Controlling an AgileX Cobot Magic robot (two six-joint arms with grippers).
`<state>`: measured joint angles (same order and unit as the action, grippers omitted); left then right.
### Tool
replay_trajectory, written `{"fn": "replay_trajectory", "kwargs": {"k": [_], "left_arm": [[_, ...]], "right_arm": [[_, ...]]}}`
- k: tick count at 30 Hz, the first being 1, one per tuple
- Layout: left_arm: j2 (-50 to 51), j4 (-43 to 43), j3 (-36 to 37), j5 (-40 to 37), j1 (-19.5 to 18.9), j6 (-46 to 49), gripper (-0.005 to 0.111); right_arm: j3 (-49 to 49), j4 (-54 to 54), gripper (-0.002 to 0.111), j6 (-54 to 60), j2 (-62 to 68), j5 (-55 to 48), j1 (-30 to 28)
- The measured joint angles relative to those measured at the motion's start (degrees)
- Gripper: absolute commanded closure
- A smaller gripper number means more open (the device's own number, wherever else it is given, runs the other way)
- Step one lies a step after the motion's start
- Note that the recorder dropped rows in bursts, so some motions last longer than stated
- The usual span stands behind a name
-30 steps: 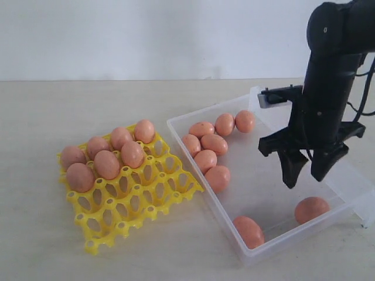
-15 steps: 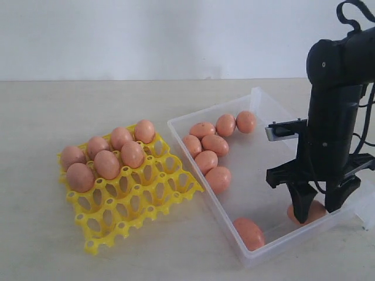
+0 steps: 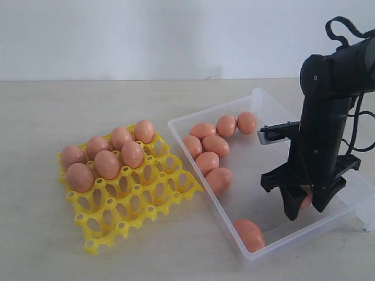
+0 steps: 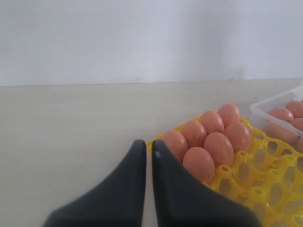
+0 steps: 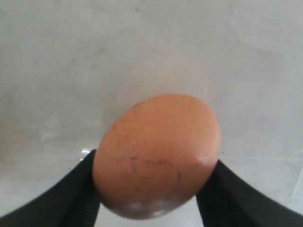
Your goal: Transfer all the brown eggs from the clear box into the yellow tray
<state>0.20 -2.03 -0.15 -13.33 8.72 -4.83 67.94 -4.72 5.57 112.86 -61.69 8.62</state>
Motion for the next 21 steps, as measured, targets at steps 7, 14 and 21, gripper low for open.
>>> {"fn": "replay_trajectory", "kwargs": {"k": [7, 14, 21], "left_arm": [[0.0, 0.0, 0.0, 0.0, 0.0, 0.0, 0.103], [0.0, 0.0, 0.0, 0.0, 0.0, 0.0, 0.103], [0.0, 0.0, 0.0, 0.0, 0.0, 0.0, 0.103]], "right_arm": [[0.0, 0.0, 0.060, -0.3, 0.0, 4.1, 0.0], [0.0, -0.6, 0.060, -7.6, 0.0, 11.4, 0.0], [0.0, -0.6, 0.047, -8.2, 0.0, 13.0, 0.0]]}}
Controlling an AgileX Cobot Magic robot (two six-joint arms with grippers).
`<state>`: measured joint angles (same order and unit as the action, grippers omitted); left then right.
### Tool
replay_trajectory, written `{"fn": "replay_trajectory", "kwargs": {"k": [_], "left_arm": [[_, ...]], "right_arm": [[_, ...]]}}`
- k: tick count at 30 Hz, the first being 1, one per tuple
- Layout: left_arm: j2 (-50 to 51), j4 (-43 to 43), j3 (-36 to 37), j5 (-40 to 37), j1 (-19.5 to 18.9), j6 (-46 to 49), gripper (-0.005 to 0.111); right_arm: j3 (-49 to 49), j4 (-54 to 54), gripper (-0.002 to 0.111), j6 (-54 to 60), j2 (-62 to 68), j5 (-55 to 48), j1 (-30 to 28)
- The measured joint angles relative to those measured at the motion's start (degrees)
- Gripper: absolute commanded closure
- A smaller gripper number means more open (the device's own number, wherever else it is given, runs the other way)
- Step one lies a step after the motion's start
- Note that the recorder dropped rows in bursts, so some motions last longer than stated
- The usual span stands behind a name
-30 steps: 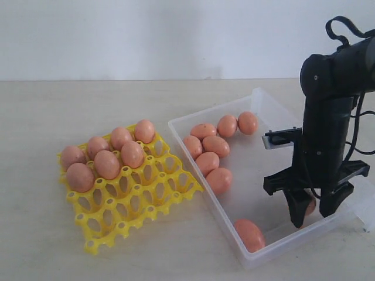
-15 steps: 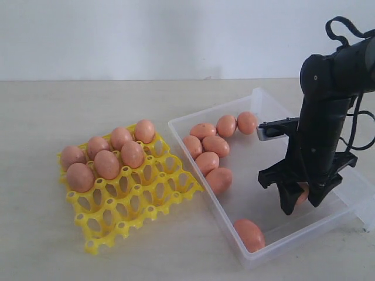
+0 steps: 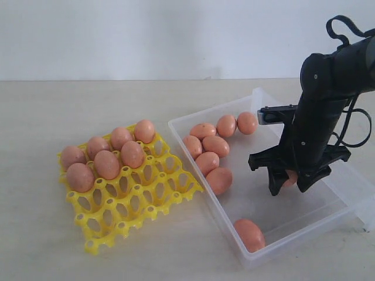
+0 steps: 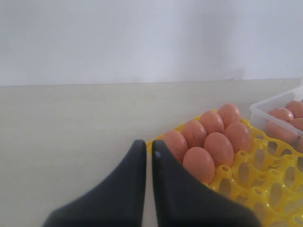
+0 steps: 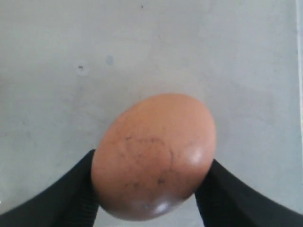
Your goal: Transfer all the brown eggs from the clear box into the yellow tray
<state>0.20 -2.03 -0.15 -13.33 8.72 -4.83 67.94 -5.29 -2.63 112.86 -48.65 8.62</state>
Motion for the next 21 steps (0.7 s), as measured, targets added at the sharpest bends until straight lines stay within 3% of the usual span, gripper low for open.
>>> {"fn": "replay_trajectory", "kwargs": {"k": [4, 21], "left_arm": [[0.0, 0.0, 0.0, 0.0, 0.0, 0.0, 0.103], [0.0, 0.0, 0.0, 0.0, 0.0, 0.0, 0.103]], "right_arm": [[0.0, 0.6, 0.038, 0.3, 0.0, 0.7, 0.0], [0.0, 2.3, 0.038, -2.3, -0.1, 2.3, 0.0]]}}
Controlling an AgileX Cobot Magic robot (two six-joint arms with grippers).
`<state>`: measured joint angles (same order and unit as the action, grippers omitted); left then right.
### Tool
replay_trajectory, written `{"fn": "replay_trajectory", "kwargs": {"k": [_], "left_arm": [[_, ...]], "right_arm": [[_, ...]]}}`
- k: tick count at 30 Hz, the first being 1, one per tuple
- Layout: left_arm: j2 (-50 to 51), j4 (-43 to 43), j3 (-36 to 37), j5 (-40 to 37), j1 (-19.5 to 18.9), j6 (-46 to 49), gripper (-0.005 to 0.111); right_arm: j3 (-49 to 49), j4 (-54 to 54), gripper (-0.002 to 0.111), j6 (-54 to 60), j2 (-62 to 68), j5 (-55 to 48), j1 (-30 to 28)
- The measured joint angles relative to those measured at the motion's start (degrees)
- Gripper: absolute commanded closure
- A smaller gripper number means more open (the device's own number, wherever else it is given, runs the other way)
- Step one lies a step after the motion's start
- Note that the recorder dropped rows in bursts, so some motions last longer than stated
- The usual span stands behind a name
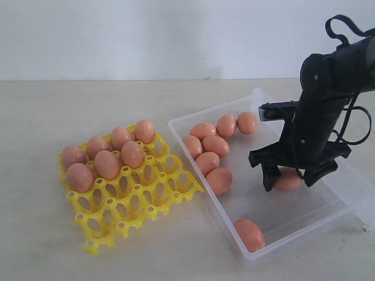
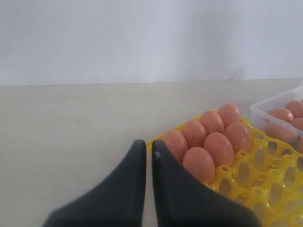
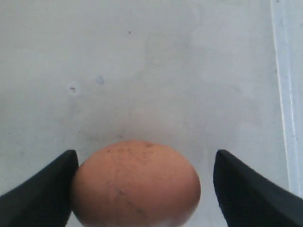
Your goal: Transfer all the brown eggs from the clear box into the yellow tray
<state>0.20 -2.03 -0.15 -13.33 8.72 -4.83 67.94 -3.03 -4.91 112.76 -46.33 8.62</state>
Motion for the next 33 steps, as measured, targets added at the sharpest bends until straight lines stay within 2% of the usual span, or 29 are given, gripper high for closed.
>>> {"fn": "replay_trajectory", "kwargs": {"k": [5, 15, 22, 33], "left_arm": [[0.0, 0.0, 0.0, 0.0, 0.0, 0.0, 0.103], [0.0, 0.0, 0.0, 0.0, 0.0, 0.0, 0.103], [0.0, 0.0, 0.0, 0.0, 0.0, 0.0, 0.103], [0.0, 0.0, 0.0, 0.0, 0.0, 0.0, 0.103]], "right_arm": [[0.0, 0.1, 0.038, 2.0, 0.0, 1.8, 0.0], [0.0, 0.2, 0.038, 24.7, 0.0, 1.8, 0.0], [0.0, -4.4, 0.038, 21.9, 0.0, 1.8, 0.0], [0.1, -9.5, 0.041, 5.8, 0.0, 2.7, 0.0]]}}
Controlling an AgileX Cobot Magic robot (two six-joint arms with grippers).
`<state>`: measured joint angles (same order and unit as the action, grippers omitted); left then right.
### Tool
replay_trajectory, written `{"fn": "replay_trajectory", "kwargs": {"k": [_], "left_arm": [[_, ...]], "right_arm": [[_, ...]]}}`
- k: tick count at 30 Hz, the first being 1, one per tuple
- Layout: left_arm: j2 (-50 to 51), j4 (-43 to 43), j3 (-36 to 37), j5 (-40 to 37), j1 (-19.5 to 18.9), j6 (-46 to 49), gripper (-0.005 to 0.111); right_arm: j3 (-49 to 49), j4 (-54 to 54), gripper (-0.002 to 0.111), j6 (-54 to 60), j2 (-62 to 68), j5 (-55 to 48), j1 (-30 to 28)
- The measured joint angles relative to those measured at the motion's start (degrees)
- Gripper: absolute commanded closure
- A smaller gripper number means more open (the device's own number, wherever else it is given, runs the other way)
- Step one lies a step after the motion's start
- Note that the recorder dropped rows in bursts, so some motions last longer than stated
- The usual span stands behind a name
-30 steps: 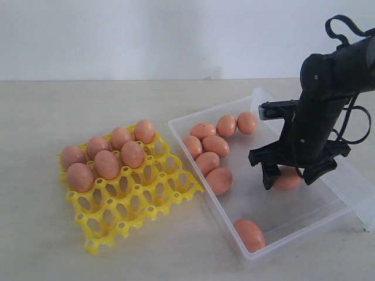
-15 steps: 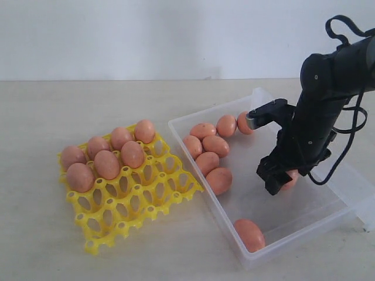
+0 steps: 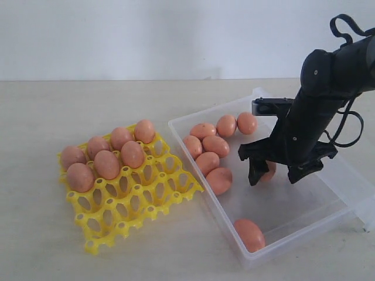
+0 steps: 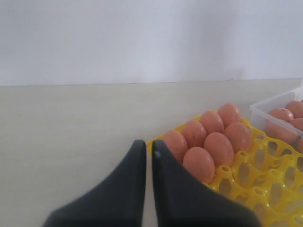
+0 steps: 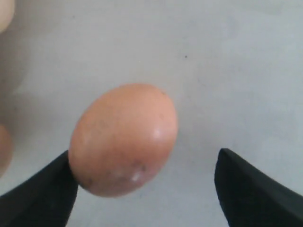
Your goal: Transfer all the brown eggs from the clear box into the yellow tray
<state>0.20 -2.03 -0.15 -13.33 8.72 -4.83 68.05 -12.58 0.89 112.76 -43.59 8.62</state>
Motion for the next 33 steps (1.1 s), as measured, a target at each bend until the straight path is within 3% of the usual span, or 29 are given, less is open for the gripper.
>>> {"fn": "replay_trajectory", "kwargs": {"k": [7, 18, 19, 22, 23, 33], "left_arm": [[0.0, 0.0, 0.0, 0.0, 0.0, 0.0, 0.103], [0.0, 0.0, 0.0, 0.0, 0.0, 0.0, 0.103], [0.0, 0.0, 0.0, 0.0, 0.0, 0.0, 0.103], [0.0, 0.0, 0.0, 0.0, 0.0, 0.0, 0.103], [0.0, 0.0, 0.0, 0.0, 0.0, 0.0, 0.103], [0.0, 0.0, 0.0, 0.0, 0.0, 0.0, 0.103]], "right_arm": [[0.0, -3.5, 0.063, -7.5, 0.0, 5.3, 0.0], [-0.1, -6.5, 0.068, -8.4, 0.0, 9.7, 0.0], [-0.1, -6.5, 0.073, -8.4, 0.0, 9.7, 0.0], [-0.1, -6.6, 0.103, -8.0, 0.0, 9.7, 0.0], [-0.1, -6.6, 0.108, -7.5, 0.0, 9.8, 0.0], [-0.1, -7.5, 0.109, -5.4, -0.5, 9.3, 0.0]]}}
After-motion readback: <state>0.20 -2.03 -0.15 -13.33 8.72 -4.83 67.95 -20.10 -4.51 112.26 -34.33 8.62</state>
